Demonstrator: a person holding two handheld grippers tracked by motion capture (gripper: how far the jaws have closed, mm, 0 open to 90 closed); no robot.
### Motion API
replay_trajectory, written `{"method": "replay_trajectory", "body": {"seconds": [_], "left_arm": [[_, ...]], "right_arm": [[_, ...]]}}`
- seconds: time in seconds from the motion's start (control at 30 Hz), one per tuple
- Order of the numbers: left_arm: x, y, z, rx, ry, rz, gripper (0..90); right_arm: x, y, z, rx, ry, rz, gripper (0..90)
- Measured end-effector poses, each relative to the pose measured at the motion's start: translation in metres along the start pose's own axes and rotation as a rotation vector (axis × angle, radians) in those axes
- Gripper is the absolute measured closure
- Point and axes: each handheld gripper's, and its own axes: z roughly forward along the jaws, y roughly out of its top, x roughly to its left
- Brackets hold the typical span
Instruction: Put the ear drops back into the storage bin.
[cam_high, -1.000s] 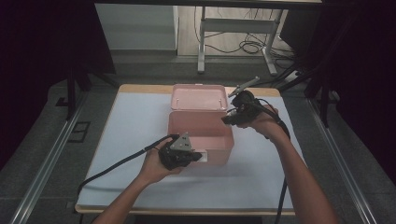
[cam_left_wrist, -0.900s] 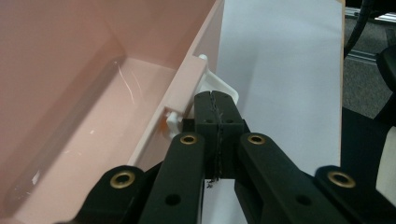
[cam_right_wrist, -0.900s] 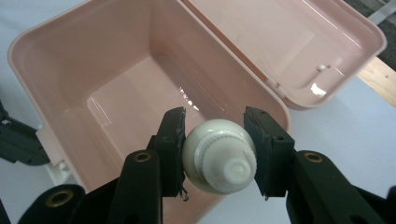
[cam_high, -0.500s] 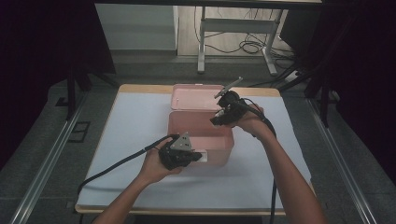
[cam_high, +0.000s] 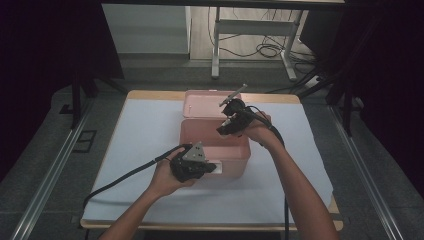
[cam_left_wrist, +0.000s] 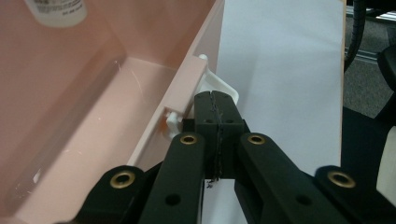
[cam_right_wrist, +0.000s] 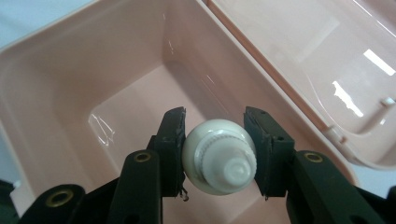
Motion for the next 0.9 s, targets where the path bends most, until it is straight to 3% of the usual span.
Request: {"method": "replay_trajectory", "body": {"seconds": [0.9], "left_arm": [[0.000,0.000,0.000,-0.001,0.000,-0.003,90.0]], "right_arm": [[0.015,0.017,0.046,0.043,0.040,-0.031,59.9]]}}
